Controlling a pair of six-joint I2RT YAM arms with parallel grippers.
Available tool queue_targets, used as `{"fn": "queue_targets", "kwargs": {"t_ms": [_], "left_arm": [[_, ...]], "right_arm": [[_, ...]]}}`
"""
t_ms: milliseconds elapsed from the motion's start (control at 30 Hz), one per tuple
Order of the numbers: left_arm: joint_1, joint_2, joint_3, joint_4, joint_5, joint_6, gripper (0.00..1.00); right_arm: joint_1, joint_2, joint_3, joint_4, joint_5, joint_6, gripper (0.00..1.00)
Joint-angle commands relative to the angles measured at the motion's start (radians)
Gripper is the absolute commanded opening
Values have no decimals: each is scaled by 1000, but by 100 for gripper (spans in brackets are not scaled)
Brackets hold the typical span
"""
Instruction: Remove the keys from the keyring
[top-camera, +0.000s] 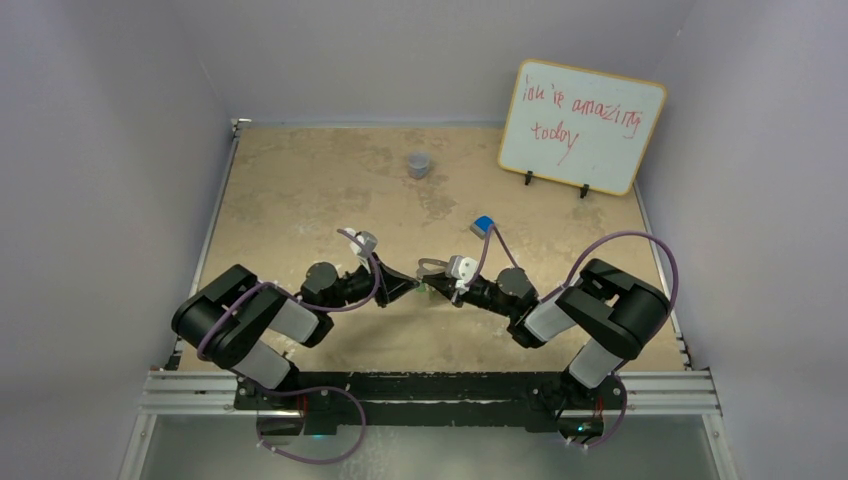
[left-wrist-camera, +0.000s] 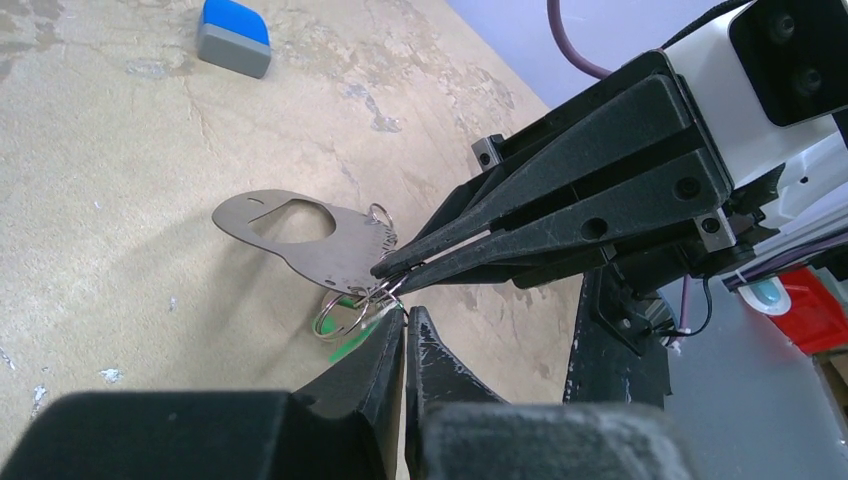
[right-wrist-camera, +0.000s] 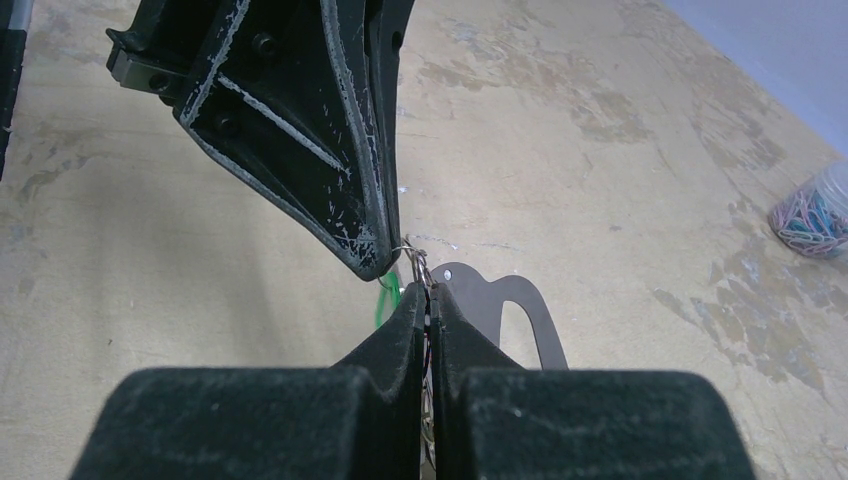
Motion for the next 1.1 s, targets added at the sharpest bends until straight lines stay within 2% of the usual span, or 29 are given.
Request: {"fn": "queue_targets", "kwargs": {"t_ms": [0,300,767,933,1067], "left_arm": [[3,-35,-2,1,8,37,0],[3,-107,0,-167,-65,96,0],[3,-186,-2,-217,-52,77,0],[3,-197,-4,-241,-57,84,0],[3,-203,-10,-246,-54,73,0]], "right_arm": [[-5,-28,9,71,-14,5,0],[-8,-36,11,51,-23,-14,0],[-8,-32,25,10,-10,-110,0],[-9,-36,4,51,-29,-101,0],[-8,-8,-45,209,-43,-46,0]]}}
